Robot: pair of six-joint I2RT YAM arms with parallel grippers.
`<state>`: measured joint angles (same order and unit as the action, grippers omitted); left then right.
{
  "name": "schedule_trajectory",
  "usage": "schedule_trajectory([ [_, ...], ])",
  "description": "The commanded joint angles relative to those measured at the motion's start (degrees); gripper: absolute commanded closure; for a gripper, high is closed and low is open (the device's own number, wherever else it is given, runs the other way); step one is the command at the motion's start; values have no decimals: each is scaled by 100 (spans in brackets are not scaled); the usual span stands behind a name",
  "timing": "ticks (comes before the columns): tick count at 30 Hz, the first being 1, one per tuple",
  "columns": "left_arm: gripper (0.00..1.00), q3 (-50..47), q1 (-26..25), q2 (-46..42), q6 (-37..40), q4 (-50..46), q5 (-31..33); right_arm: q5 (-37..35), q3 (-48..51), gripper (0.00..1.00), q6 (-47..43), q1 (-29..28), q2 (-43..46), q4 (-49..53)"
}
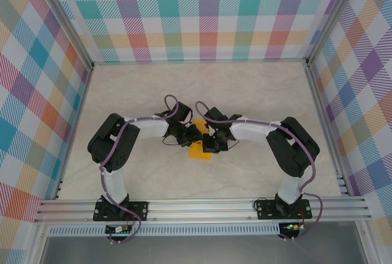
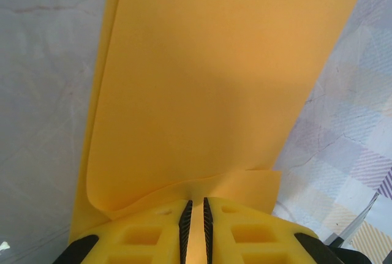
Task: Fold a paper plane with a square sheet of paper (pick it up from the middle)
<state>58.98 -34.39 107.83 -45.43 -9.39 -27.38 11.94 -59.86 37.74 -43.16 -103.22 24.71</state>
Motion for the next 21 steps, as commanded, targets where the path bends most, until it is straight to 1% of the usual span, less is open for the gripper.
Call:
schedule_trajectory([
  [1,82,-162,-76,298,-60,-791,430,-102,138,93,23,-19,-33,205],
  [6,82,-124,-76,309,-47,-825,434,-131,185,93,-14,-20,-21,262],
  [9,82,-114,-76,313,-52,-837,436,-89,193,93,-22,-17,160,174],
  [13,82,-118,-76,326,-52,-839,426,166,176,92,-14,-26,402,-45],
  [17,82,-115,-76,331,-49,-845,410,373,158,91,-12,-92,324,-147],
  [21,82,-96,-76,335,-53,-846,409,366,223,91,21,-114,184,-160],
])
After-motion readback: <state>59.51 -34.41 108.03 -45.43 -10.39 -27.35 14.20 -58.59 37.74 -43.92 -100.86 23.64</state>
